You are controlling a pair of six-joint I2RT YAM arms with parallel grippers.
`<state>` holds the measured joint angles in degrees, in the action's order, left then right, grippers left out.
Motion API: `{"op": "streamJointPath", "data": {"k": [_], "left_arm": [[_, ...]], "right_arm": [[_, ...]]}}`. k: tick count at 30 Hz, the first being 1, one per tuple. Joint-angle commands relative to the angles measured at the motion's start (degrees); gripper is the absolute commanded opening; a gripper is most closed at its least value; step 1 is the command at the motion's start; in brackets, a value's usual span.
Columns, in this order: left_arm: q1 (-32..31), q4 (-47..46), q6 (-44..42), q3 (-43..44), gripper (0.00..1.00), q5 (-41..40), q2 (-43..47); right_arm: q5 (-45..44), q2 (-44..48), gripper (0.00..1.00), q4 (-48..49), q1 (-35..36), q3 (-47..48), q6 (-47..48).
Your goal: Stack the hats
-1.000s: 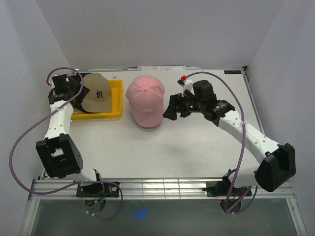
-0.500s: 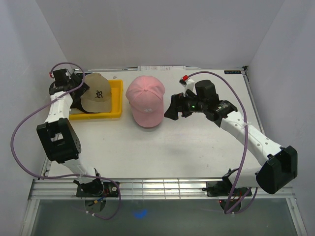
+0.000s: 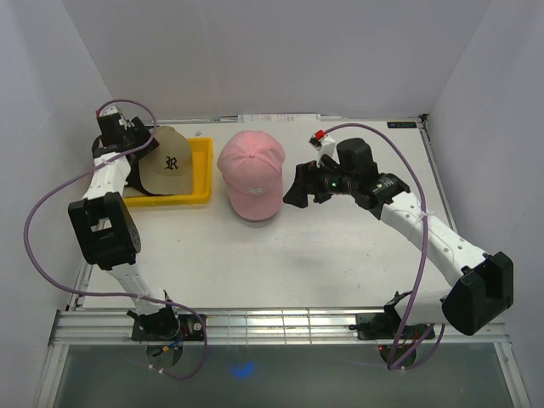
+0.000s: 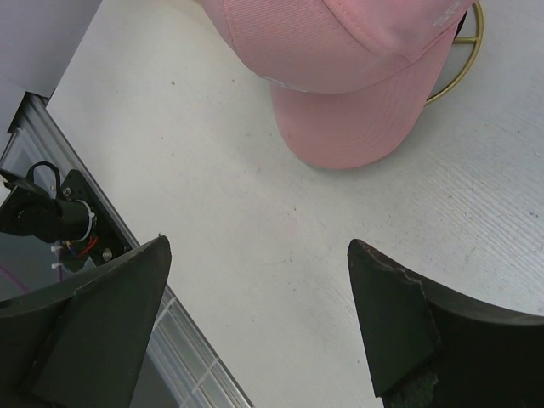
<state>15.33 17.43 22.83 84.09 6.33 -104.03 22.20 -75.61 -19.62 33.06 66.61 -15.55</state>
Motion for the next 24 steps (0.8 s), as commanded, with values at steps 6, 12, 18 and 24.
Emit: {"op": "streamJointPath", "data": {"k": [6, 12, 18, 24], "left_arm": [[-3.2, -5.7, -7.5, 5.1, 0.82, -0.7, -0.4], [-4.8, -3.6, -9.1, 9.0, 0.81, -2.7, -4.0], [-6.7, -3.2, -11.0, 9.5, 0.8, -3.4, -5.7], [-8.3, -3.0, -12.1, 8.1, 0.77, -6.8, -6.1]], "right_arm": [[1.2, -1.4, 0.89, 1.5, -0.1, 1.5, 1.2], [1.3, -2.5, 0.9, 1.9, -0.2, 2.0, 1.2], [1.2, -3.0, 0.89, 1.8, -0.2, 2.3, 1.2], [1.4, -3.4, 0.9, 2.0, -0.2, 2.4, 1.2]]}}
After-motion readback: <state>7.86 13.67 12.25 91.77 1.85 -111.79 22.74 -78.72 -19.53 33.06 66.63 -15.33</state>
